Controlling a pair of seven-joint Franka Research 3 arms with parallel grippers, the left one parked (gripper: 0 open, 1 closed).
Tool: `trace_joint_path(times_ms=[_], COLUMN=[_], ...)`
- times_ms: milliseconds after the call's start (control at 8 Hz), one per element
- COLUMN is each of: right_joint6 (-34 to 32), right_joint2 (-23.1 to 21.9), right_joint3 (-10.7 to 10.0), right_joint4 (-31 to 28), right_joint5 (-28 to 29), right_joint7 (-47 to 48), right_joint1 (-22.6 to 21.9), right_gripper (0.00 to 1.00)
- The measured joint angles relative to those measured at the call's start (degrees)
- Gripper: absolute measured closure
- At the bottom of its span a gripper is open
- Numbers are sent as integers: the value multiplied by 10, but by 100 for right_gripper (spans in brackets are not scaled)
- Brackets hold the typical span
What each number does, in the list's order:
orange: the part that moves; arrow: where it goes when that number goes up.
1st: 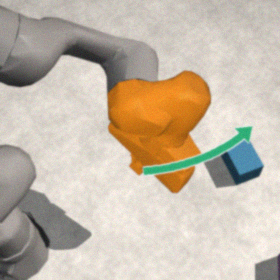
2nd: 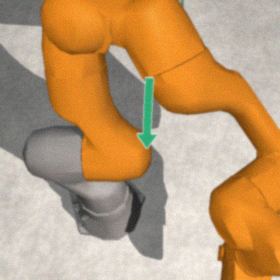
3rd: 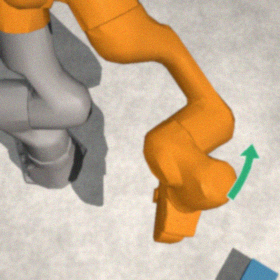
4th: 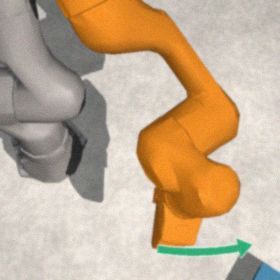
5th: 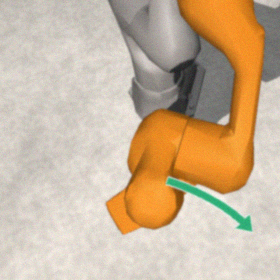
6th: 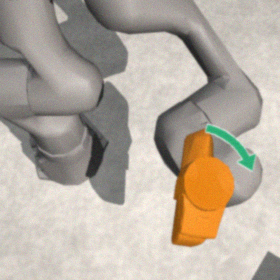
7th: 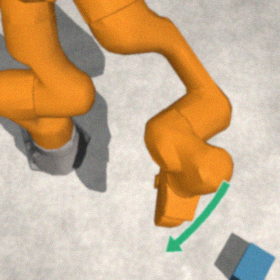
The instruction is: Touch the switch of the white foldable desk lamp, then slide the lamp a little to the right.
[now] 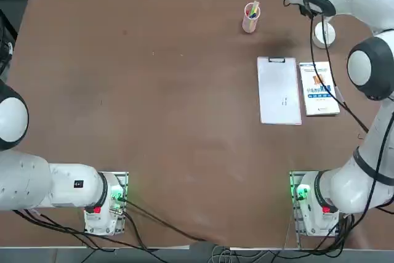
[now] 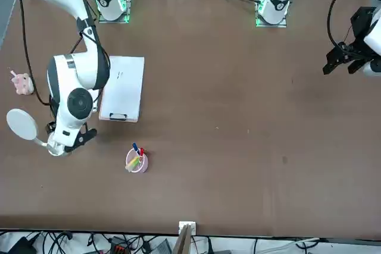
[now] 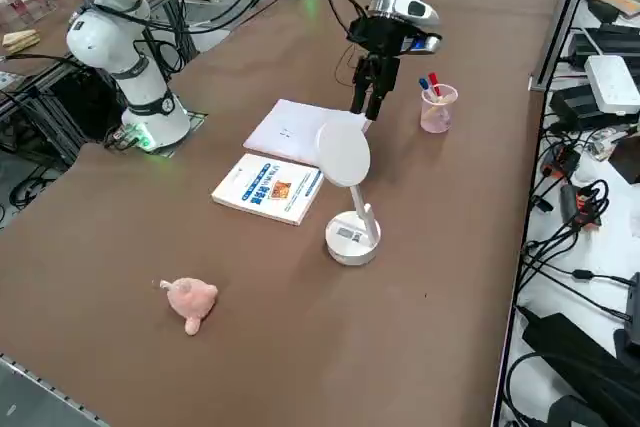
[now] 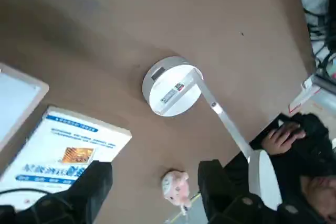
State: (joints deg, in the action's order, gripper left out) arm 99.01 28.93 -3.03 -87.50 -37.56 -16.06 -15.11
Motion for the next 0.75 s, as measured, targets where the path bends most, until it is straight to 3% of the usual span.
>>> trace_joint_path(times_ms=[375,750], right_joint6=[1,16], right_joint2=[25,93], right_joint3=[-3,-8], right_joint4=[15,80], right_joint5=[-42,-69], right_joint7=[-99,-142], right_joint1=[2,13], right_gripper=[0,0])
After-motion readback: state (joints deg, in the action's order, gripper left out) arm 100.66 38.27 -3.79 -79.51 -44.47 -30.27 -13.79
